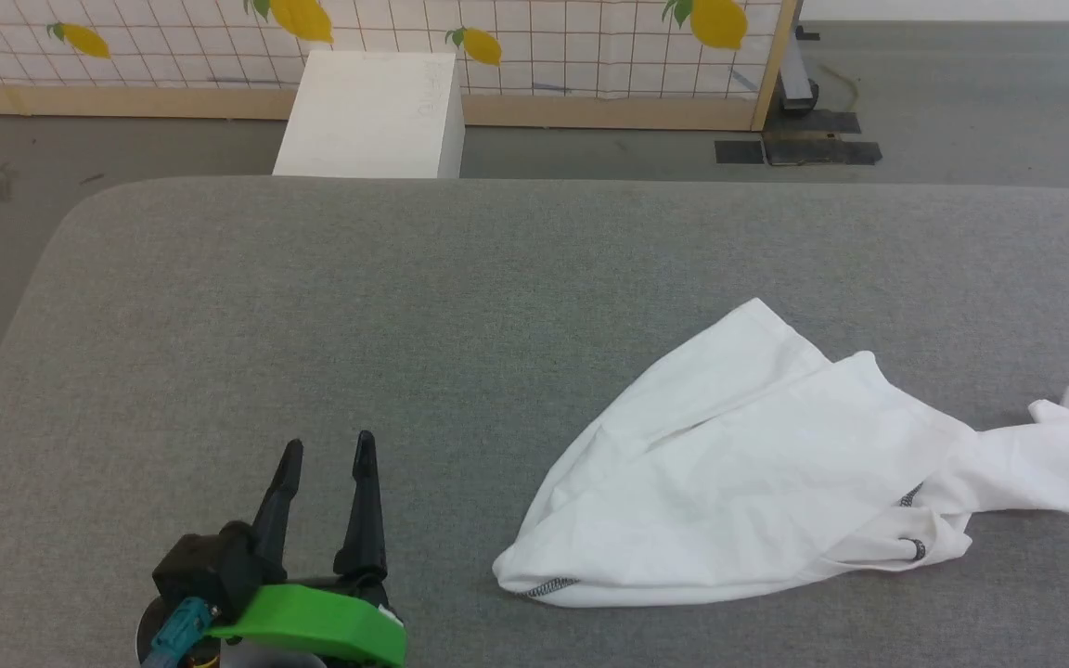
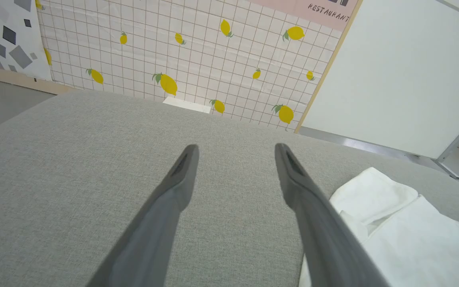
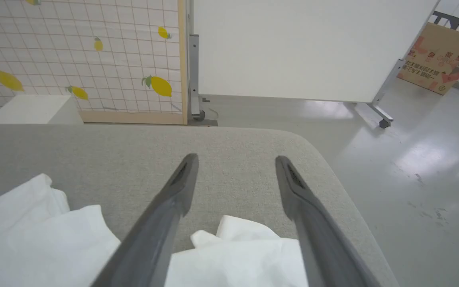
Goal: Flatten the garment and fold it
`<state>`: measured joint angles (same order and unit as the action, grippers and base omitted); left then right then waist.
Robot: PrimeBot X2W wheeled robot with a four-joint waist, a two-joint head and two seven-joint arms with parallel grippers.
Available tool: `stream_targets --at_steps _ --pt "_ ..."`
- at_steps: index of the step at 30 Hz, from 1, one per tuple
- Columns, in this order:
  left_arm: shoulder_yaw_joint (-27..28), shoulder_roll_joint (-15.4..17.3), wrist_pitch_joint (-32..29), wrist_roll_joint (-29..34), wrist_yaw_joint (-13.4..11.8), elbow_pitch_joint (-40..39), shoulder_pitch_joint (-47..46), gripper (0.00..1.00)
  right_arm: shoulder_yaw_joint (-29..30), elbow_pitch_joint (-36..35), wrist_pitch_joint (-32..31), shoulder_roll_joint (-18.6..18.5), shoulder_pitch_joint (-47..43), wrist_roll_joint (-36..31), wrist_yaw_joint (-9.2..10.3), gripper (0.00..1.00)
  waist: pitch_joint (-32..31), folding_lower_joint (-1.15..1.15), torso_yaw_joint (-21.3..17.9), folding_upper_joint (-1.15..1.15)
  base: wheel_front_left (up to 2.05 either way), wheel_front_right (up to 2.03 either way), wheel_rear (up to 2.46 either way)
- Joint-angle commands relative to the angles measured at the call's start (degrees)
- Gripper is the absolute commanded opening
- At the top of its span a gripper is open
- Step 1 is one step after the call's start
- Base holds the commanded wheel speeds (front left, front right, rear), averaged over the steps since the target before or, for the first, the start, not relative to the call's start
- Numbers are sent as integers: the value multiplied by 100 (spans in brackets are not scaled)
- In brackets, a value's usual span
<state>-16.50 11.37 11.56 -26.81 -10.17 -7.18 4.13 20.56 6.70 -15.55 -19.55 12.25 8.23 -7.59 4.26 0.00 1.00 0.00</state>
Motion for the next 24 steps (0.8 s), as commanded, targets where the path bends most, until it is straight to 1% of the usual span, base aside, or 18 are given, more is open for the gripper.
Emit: stream_targets --at_steps 1,3,7,8,9,11,13,16,18,21,24 --pt "1 25 58 -30 12 -44 50 100 -30 -325 115 188 -147 76 10 100 -11 0 -4 0 0 0 0" --pt "-38 19 98 -12 53 -82 65 100 -3 -867 276 515 -387 112 10 100 -2 0 5 0 0 0 0" --pt "-109 -22 171 41 90 -104 102 100 -79 -1755 771 1245 -1105 -102 10 100 23 0 32 0 0 0 0" --pt "-121 -30 184 51 98 -107 108 100 -99 -1835 873 1330 -1230 -131 10 100 29 0 37 0 0 0 0" --pt "-144 -40 208 78 115 -107 124 100 -135 -1967 1102 1475 -1473 -192 10 100 37 0 44 0 0 0 0" --pt "-202 -23 232 158 137 -81 167 100 -216 -2116 1405 1618 -1845 -270 10 100 28 0 40 0 0 0 0" --pt "-232 -19 248 207 127 -50 232 100 -256 -2059 1697 1658 -2132 -110 10 100 27 0 5 0 0 0 0" --pt "-286 34 239 288 110 0 297 100 -313 -1783 2058 1664 -2445 428 10 100 17 0 -71 0 0 0 0" --pt "-351 118 146 392 110 10 266 100 -384 -1612 2250 1665 -2532 540 10 100 20 0 -121 0 0 0 0" --pt "-494 225 -151 518 166 -91 40 100 -473 -1461 2409 1666 -2513 574 10 100 36 0 -153 0 0 0 0" --pt "-704 365 -635 638 339 -199 -360 100 -473 -1441 2467 1666 -2416 523 10 100 85 0 -138 0 0 0 0"
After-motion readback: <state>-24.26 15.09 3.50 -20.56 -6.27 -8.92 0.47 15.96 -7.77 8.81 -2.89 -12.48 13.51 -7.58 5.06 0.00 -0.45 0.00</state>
